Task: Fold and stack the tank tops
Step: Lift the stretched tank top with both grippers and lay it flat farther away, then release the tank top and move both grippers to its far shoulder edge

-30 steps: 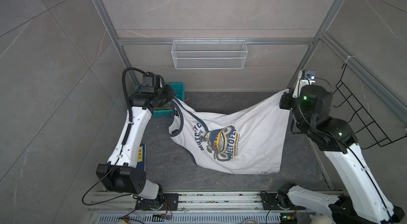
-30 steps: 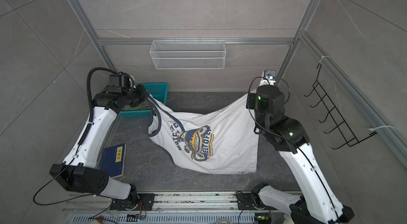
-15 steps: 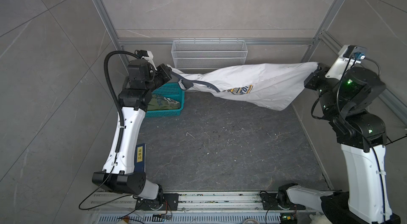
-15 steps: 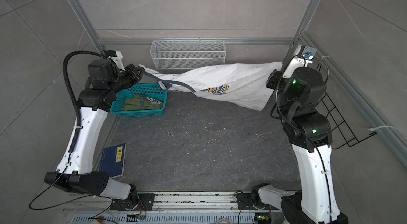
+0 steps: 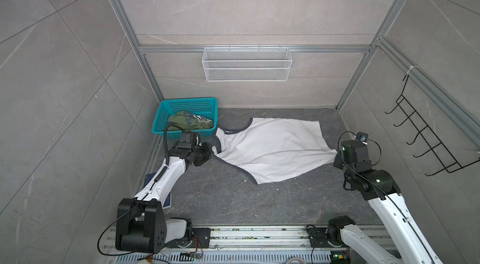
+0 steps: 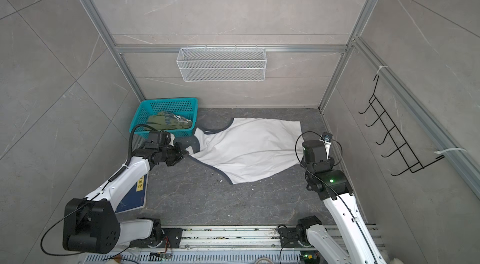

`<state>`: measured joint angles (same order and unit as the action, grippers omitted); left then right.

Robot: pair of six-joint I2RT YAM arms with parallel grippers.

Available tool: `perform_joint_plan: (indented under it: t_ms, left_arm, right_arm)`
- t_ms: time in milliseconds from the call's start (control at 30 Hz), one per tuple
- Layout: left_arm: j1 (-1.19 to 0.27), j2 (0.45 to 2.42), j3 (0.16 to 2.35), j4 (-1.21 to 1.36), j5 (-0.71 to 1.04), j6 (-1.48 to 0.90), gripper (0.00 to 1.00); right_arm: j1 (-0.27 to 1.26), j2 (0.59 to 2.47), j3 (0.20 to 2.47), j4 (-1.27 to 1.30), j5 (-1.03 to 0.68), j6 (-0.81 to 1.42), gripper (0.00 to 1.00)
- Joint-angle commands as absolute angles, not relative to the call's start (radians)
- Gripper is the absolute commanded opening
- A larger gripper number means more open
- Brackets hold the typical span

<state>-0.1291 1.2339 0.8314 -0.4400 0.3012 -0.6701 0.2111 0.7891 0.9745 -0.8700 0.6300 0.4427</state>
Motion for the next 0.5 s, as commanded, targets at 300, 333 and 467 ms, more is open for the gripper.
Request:
perform_joint_plan:
  t_ms: [300, 333, 467]
  left_arm:
    - [-0.126, 0.820, 0.556, -0.593, 0.152, -0.781, 0.21]
    - [-0.126, 0.794, 0.546, -0.610, 0.144, -0.787, 0.23]
    - [-0.126, 0.697, 0.565, -0.697, 0.033, -0.797, 0.47]
  right_arm:
    - [0.201, 0.698, 0.889, -1.101, 0.667, 0.786, 0.00]
    - [0.200, 0.680, 0.892, -1.121, 0.668, 0.799, 0.00]
    - [0.200, 0.594, 0.903, -1.169, 0.615, 0.865, 0.55]
